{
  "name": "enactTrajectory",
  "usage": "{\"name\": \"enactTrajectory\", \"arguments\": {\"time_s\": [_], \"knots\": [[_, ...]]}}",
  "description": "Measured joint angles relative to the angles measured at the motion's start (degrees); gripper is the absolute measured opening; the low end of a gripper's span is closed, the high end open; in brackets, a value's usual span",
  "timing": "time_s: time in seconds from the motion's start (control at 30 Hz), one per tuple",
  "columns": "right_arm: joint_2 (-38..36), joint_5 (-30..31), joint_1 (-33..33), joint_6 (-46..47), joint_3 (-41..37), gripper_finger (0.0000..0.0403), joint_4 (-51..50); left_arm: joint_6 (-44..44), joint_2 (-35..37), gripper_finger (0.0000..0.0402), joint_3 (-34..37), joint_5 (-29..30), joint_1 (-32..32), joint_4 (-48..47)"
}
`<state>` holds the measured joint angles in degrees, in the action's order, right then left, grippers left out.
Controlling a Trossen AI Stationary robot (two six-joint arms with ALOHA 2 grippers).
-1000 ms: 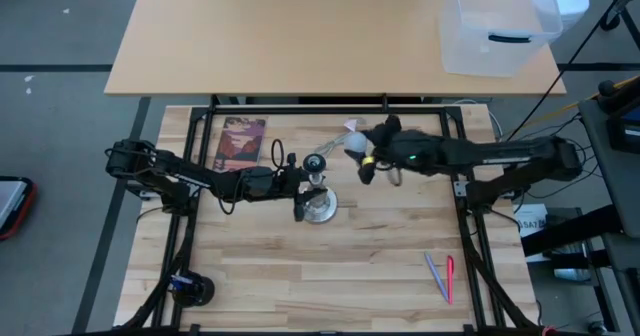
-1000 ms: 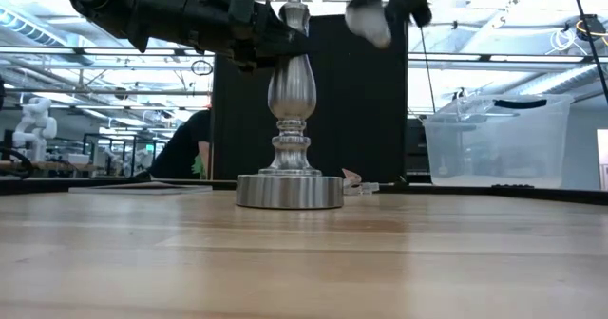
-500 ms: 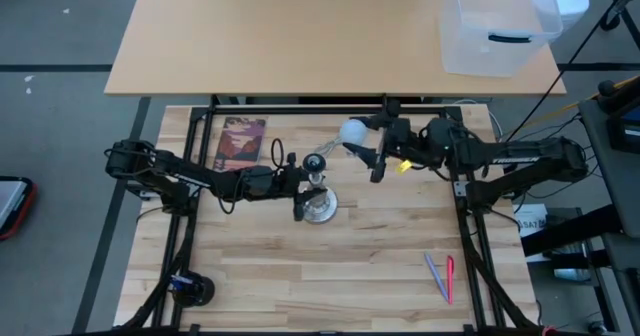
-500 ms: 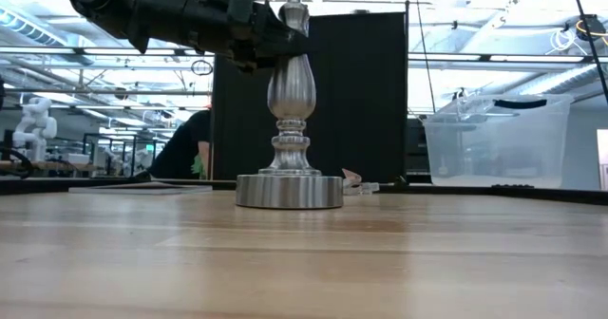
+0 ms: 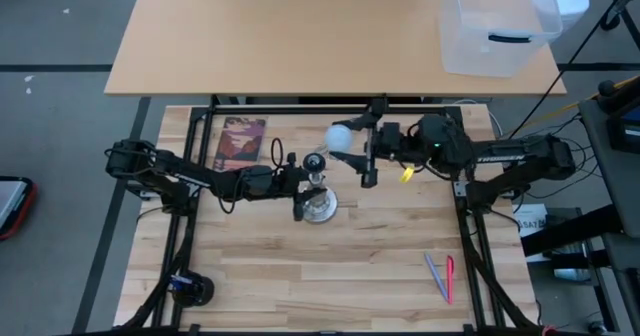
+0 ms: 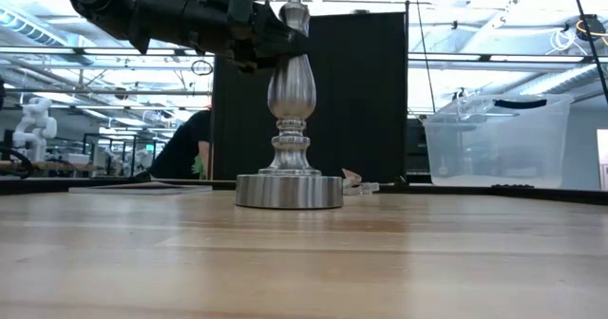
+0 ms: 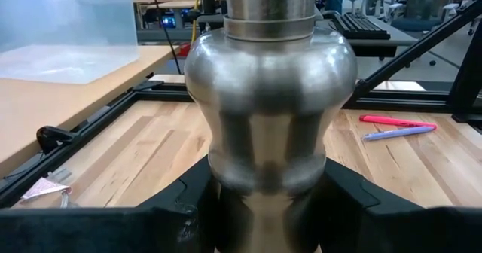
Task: Screw lightbulb
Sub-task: Insert the lightbulb into the silver lamp
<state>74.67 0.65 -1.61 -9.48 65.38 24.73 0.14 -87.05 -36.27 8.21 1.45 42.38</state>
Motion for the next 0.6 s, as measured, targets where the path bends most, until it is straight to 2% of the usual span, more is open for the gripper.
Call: {"name": "enactTrajectory", "arguments": {"time_s": [0.3, 0.6], "knots": [[8.1, -2.9, 0.1, -2.3, 10.4, 0.0277, -6.6, 0.1, 0.0, 0.0158, 0.0, -0.1, 0.0, 0.0], [11.3, -4.0, 0.2, -6.0, 11.8, 0.0277, -5.9, 0.0, 0.0, 0.0158, 0.0, -0.1, 0.0, -0.3]]}}
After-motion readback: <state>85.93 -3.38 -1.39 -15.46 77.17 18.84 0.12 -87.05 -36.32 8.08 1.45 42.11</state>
